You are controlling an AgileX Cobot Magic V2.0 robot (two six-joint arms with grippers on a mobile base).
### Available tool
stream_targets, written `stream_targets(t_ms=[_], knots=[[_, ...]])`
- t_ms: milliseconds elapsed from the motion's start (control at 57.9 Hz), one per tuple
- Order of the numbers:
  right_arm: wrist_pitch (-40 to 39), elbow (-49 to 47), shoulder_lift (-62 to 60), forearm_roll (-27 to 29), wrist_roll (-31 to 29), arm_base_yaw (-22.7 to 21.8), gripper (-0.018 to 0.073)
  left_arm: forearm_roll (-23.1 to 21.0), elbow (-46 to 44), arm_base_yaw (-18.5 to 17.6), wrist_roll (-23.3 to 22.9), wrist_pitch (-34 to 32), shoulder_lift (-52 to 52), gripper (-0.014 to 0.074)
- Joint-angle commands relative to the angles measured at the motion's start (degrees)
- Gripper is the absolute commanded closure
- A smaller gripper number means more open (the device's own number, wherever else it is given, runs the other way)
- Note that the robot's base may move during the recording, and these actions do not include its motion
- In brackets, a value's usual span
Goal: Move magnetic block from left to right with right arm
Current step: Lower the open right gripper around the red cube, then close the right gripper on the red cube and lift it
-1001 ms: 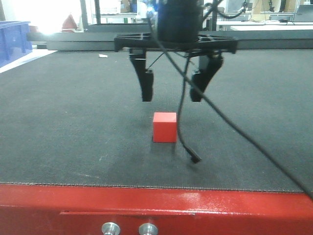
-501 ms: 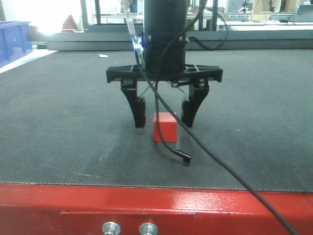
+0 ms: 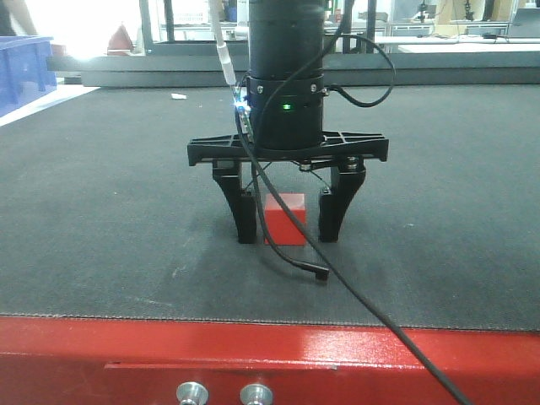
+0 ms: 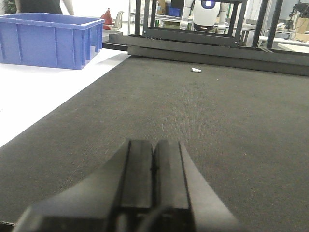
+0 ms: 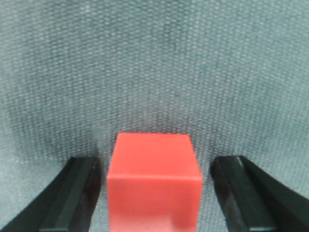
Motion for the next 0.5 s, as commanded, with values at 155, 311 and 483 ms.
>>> stream_targets(t_ms=[155, 311, 483], knots=[[2.88, -1.29, -4.98, 0.0, 0.07, 0.05, 0.0076, -0.39, 0.4, -0.33, -0.21, -5.27, -0.53, 0.0713], [2.68, -1.29, -4.91, 0.0, 0.27, 0.05, 0.0189, -0.39, 0.4, -0.33, -0.21, -5.27, -0.53, 0.0713], [2.68, -1.29, -4.91, 0.0, 0.27, 0.05, 0.0281, -0.39, 0.4, -0.33, -0.21, -5.27, -0.53, 0.0713]])
